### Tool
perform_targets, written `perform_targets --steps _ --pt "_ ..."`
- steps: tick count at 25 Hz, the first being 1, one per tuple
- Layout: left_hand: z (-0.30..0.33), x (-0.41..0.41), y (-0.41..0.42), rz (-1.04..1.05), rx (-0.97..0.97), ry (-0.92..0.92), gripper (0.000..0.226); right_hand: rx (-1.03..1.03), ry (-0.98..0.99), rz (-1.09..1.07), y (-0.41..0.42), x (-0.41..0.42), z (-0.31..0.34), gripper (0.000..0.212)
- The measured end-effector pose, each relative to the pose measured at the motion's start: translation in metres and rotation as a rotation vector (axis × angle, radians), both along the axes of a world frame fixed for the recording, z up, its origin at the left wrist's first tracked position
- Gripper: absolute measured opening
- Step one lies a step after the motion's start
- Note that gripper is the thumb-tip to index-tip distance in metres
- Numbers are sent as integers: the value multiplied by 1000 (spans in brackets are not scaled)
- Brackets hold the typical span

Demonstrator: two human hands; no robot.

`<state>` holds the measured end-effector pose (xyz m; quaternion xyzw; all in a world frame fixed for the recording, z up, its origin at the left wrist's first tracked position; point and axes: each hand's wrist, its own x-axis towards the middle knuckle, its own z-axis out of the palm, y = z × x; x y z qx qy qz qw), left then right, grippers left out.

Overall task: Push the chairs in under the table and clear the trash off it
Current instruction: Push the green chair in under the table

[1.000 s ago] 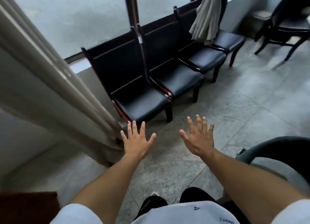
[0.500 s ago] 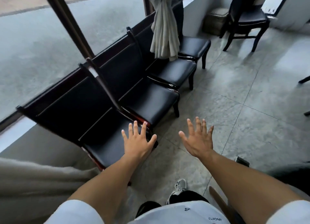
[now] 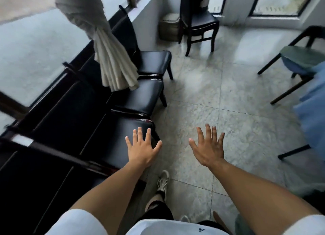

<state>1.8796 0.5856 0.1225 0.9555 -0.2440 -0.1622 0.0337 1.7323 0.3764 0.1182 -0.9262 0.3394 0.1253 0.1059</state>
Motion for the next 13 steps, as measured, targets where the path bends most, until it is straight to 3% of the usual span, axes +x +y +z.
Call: perform_targets --steps 6,13 --pt "-9 95 -131 -272 -18 30 86 -32 35 -277 -81 47 5 75" --pt "5 135 -281 -630 -18 58 87 -40 34 -604 -154 58 22 74"
